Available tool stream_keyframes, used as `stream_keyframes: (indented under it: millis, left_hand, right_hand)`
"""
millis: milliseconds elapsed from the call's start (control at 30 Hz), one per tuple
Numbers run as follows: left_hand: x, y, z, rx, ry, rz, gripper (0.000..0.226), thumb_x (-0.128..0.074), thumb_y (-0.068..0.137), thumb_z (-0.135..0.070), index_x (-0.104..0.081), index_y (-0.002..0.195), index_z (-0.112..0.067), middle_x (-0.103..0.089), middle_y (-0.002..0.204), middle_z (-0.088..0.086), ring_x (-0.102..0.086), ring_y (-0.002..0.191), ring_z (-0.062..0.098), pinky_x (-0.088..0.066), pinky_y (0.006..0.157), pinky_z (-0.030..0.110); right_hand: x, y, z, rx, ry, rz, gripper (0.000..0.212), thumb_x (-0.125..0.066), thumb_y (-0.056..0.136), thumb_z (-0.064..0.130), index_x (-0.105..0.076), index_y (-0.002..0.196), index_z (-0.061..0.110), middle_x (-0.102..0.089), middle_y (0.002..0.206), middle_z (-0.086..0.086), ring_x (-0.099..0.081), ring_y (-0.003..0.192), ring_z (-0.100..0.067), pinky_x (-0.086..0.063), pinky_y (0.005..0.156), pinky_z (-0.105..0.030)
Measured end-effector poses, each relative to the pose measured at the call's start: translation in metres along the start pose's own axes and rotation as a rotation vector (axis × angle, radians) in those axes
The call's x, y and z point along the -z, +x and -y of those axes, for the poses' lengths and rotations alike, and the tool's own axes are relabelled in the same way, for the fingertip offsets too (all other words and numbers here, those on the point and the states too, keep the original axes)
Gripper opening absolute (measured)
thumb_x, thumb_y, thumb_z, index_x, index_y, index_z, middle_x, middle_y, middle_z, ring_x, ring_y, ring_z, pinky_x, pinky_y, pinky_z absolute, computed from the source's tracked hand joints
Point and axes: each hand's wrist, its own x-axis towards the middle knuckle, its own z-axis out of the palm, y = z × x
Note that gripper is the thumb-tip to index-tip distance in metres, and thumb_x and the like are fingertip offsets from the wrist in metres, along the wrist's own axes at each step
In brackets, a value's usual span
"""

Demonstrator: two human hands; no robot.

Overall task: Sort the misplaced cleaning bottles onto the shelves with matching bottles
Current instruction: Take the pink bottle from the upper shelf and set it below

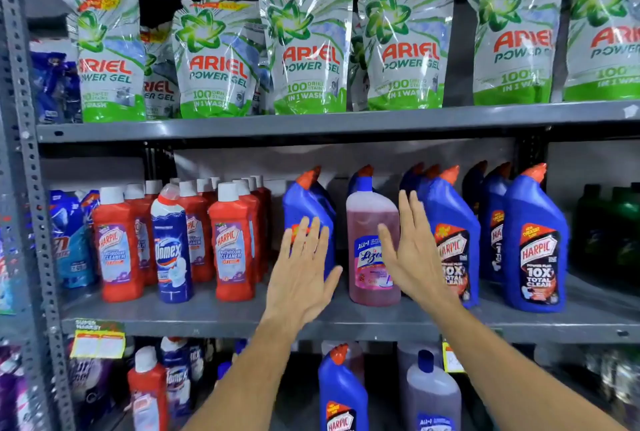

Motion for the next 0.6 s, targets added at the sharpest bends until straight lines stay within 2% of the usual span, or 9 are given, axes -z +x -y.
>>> stream_keyframes:
  millis: [133, 267, 433, 600]
  left_hand:
    - [-0.041, -0.044, -0.010, 0.009, -0.081, 0.215, 0.076, -0.018, 0.098, -0.058, -0.006, 0.158, -0.013, -0.004, 0.168, 0.010, 0.000, 0.155, 0.026, 0.003, 0.125, 0.044]
    - [-0.064, -0.070, -0.012, 0.053, -0.192, 0.386, 0.072, -0.016, 0.100, -0.056, -0.003, 0.158, -0.015, -0.001, 0.168, 0.004, 0.003, 0.155, 0.019, 0.000, 0.126, 0.040]
    - [-0.071, -0.077, -0.013, 0.089, -0.211, 0.382, 0.066, -0.016, 0.102, -0.052, -0.017, 0.157, -0.015, -0.014, 0.167, 0.003, -0.011, 0.154, 0.019, -0.008, 0.126, 0.041]
    - [-0.074, -0.079, -0.014, 0.098, -0.184, 0.349, 0.064, -0.019, 0.103, -0.051, -0.028, 0.154, -0.014, -0.032, 0.162, 0.005, -0.024, 0.150, 0.020, -0.014, 0.124, 0.041]
  right_hand:
    - [-0.025, -0.024, -0.008, -0.187, 0.130, 0.088, 0.078, -0.052, 0.101, 0.039, -0.008, 0.162, 0.020, -0.010, 0.171, -0.003, -0.015, 0.157, -0.020, -0.028, 0.123, -0.045]
    - [-0.047, -0.033, -0.016, -0.356, 0.301, 0.085, 0.092, -0.068, 0.092, 0.037, -0.011, 0.162, 0.019, -0.026, 0.166, -0.005, -0.033, 0.150, -0.023, -0.036, 0.118, -0.049]
    - [-0.068, -0.031, -0.028, -0.528, 0.354, 0.059, 0.107, -0.081, 0.080, 0.039, -0.014, 0.161, 0.019, -0.047, 0.153, -0.008, -0.053, 0.134, -0.027, -0.046, 0.110, -0.049]
    - [-0.078, -0.030, -0.029, -0.572, 0.316, -0.021, 0.114, -0.089, 0.067, 0.045, -0.024, 0.157, 0.022, -0.047, 0.141, -0.012, -0.051, 0.129, -0.028, -0.044, 0.103, -0.041]
